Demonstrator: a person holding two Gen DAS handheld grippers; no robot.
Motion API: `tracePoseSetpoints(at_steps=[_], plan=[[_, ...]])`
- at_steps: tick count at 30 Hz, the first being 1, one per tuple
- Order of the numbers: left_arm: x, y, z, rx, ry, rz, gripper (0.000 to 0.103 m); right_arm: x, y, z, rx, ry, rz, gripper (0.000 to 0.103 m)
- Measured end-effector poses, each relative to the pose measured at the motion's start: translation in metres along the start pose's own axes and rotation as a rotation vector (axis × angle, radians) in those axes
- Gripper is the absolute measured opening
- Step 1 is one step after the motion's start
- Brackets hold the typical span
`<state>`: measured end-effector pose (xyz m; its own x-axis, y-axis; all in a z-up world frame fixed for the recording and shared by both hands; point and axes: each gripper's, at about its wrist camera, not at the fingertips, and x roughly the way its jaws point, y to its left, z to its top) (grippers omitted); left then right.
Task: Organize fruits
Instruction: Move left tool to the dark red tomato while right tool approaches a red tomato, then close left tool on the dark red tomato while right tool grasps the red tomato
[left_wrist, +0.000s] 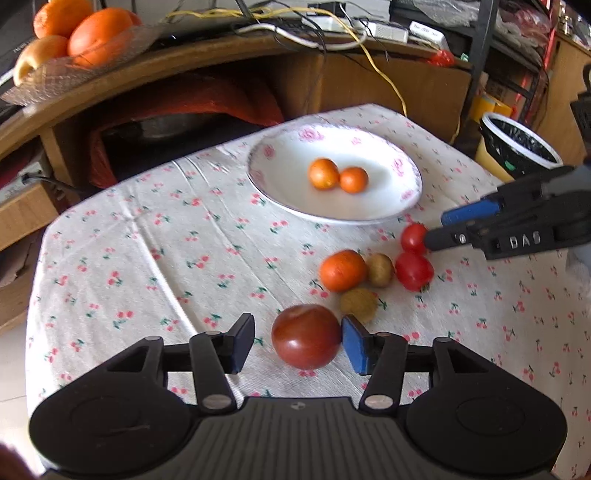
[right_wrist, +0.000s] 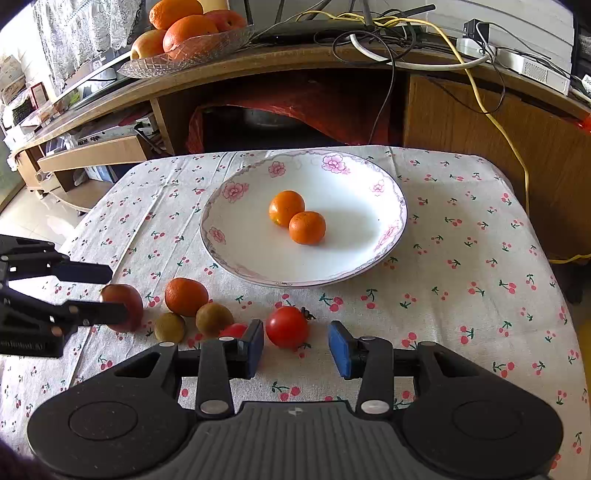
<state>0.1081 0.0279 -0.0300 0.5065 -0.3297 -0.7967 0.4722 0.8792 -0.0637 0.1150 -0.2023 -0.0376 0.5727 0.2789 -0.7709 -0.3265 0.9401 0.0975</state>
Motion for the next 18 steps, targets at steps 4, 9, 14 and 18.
tracePoseSetpoints(at_steps=[4, 9, 14, 18], plan=[[0.007, -0.004, -0.003, 0.003, 0.017, -0.013, 0.062, -0.001, -0.002, 0.000, 0.007, -0.004, -0.006, 0.036], [0.013, -0.010, -0.006, 0.014, 0.024, -0.007, 0.061, 0.000, -0.004, -0.001, 0.008, -0.004, -0.013, 0.036], [0.014, -0.011, -0.003, 0.001, 0.021, -0.009, 0.061, 0.005, -0.006, -0.002, 0.006, 0.007, -0.024, 0.036], [0.017, -0.011, -0.001, -0.011, 0.020, -0.008, 0.061, 0.008, -0.002, 0.000, -0.008, 0.004, -0.009, 0.037]])
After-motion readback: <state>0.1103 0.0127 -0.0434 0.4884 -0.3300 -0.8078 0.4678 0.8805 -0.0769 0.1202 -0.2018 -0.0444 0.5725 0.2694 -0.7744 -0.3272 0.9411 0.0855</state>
